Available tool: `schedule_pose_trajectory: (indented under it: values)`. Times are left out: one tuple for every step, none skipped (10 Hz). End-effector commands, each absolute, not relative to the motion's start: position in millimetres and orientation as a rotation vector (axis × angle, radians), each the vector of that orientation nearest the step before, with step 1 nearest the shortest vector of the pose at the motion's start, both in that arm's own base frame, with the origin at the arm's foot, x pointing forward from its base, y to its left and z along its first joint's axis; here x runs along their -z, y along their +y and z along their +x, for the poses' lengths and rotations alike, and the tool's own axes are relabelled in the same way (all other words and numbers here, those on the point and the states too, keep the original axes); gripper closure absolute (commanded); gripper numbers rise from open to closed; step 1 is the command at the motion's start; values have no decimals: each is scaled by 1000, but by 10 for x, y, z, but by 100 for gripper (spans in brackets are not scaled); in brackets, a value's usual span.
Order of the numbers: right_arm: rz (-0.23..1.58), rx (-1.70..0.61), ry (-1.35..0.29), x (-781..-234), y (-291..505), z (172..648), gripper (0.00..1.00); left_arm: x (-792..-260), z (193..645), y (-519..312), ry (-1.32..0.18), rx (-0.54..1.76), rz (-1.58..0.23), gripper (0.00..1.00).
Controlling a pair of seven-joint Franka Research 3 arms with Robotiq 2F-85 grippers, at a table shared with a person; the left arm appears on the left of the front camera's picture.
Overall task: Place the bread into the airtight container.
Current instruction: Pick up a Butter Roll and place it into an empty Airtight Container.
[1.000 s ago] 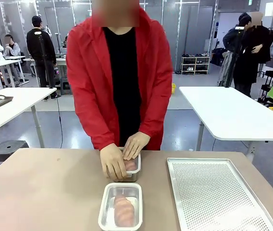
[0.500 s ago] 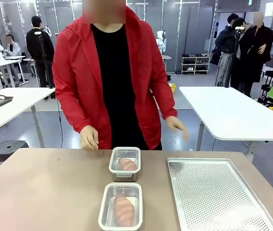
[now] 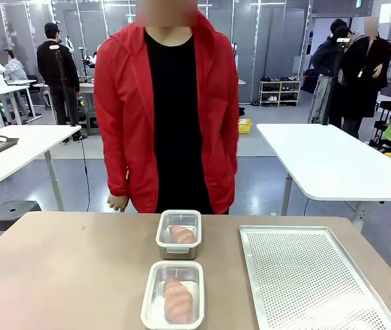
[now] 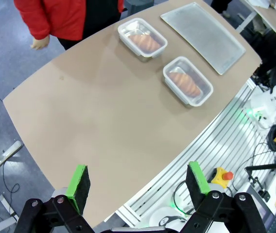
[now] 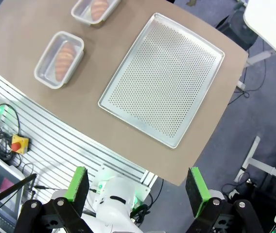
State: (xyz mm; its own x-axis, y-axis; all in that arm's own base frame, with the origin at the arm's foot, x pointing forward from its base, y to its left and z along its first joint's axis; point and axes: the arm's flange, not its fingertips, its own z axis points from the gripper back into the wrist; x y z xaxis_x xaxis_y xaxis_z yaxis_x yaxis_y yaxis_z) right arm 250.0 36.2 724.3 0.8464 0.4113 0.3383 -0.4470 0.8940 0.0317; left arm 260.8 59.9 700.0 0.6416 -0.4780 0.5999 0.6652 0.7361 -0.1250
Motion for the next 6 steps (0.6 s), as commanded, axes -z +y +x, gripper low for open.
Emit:
schedule_pose_trajectory:
  values:
    - [114,-464,-336,-7265,337,2512,0,-7013,2614,595,-577,682,-361,0]
    - [114,-464,-336,-7265,337,2512,0,-7013,2614,595,-577,682,-361,0]
    - [114,-464,-336,-7265,337,2512,0,-7013,2614,595,-577,682,-361,0]
    - [114,-464,-336,-7265,337,2512,0,-7013,2614,595,-577,682,-361,0]
    - [114,-464,-336,-7265,337,2512,0,-7013,2614,595,-577,682,-361,0]
    - [114,-464,-336,-7265,337,2512,0,-7013,2614,595,-577,682,-361,0]
